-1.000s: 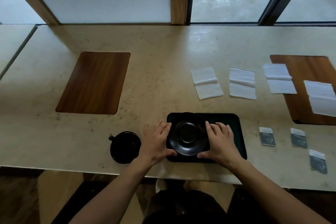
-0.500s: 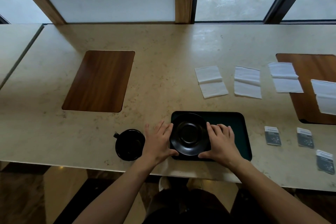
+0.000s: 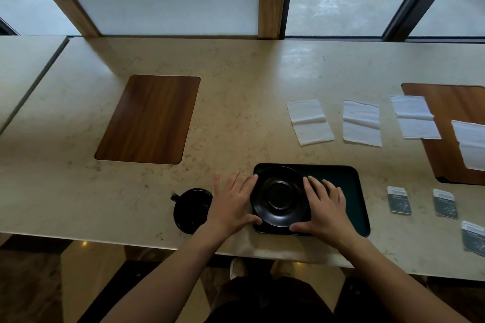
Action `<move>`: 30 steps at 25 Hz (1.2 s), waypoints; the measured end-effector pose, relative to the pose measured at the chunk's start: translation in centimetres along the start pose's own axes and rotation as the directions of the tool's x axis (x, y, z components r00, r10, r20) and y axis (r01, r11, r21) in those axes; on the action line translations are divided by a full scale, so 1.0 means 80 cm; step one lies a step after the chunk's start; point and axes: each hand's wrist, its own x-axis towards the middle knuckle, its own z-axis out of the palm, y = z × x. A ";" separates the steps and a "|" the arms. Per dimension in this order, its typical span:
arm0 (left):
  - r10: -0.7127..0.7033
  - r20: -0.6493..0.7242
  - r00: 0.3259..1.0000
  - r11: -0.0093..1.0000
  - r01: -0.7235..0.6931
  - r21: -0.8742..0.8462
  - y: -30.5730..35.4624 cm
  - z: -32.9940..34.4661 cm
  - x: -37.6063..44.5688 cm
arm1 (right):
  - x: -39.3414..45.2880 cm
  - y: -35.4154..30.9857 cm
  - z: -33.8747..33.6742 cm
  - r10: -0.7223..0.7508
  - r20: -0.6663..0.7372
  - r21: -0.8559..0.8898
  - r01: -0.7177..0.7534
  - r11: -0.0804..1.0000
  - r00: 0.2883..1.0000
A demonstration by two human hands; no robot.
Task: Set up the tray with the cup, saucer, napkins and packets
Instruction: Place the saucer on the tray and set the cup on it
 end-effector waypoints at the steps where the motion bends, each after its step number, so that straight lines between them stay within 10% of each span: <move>1: 0.017 -0.014 1.000 1.000 -0.017 -0.004 -0.009 -0.007 -0.002 | -0.002 -0.006 -0.002 -0.022 -0.026 -0.003 0.022 1.000 0.999; 12: -0.151 -0.004 0.989 0.978 0.149 -0.146 -0.187 -0.053 -0.080 | 0.005 -0.164 0.022 -0.305 -0.137 -0.020 0.305 0.952 0.943; 30: -0.131 -0.010 0.991 0.974 0.127 -0.189 -0.222 -0.029 -0.083 | 0.018 -0.256 0.082 -0.066 -0.091 0.256 0.088 0.963 0.994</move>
